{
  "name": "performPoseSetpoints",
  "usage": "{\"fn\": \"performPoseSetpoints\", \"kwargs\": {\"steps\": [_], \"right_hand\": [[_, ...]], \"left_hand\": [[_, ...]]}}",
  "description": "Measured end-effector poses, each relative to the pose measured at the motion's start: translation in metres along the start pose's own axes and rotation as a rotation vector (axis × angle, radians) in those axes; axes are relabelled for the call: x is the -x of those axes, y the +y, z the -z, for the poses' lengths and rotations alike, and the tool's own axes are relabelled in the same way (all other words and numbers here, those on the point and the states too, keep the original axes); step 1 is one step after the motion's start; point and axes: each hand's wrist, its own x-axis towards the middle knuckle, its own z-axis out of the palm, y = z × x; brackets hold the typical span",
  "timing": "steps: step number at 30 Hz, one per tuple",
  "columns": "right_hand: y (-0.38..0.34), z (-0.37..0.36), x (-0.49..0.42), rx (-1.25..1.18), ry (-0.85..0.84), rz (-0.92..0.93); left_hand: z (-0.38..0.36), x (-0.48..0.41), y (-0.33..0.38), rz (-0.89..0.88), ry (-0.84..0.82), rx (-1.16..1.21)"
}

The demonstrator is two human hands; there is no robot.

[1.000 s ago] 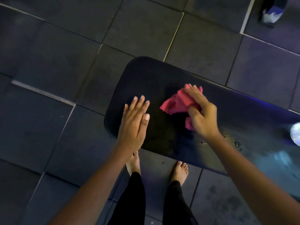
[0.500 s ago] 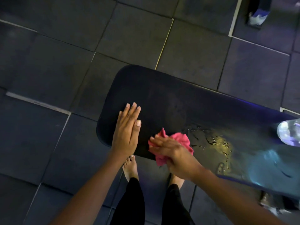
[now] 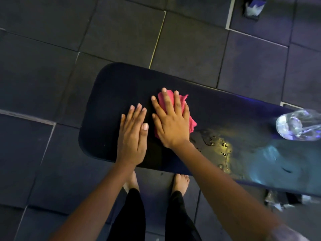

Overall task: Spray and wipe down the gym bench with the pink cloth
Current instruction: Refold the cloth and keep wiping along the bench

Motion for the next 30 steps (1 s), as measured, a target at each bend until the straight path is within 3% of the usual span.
{"fn": "performPoseSetpoints", "kwargs": {"steps": [12, 19, 24, 27, 30], "right_hand": [[0.065, 0.014, 0.073, -0.015, -0.006, -0.084], [0.116, 0.029, 0.157, 0.0, 0.067, -0.297], [0.185, 0.046, 0.217, -0.297, 0.389, -0.431], [0.224, 0.058, 0.24, -0.29, 0.596, -0.587], [0.266, 0.064, 0.24, -0.213, 0.593, -0.709]], "left_hand": [[-0.04, 0.011, 0.034, -0.223, -0.243, -0.164], [-0.068, 0.011, 0.075, -0.254, -0.306, -0.17], [-0.092, 0.02, 0.101, -0.316, -0.351, -0.202], [-0.109, 0.028, 0.121, -0.328, -0.382, -0.204], [-0.124, 0.029, 0.143, -0.336, -0.416, -0.213]]}}
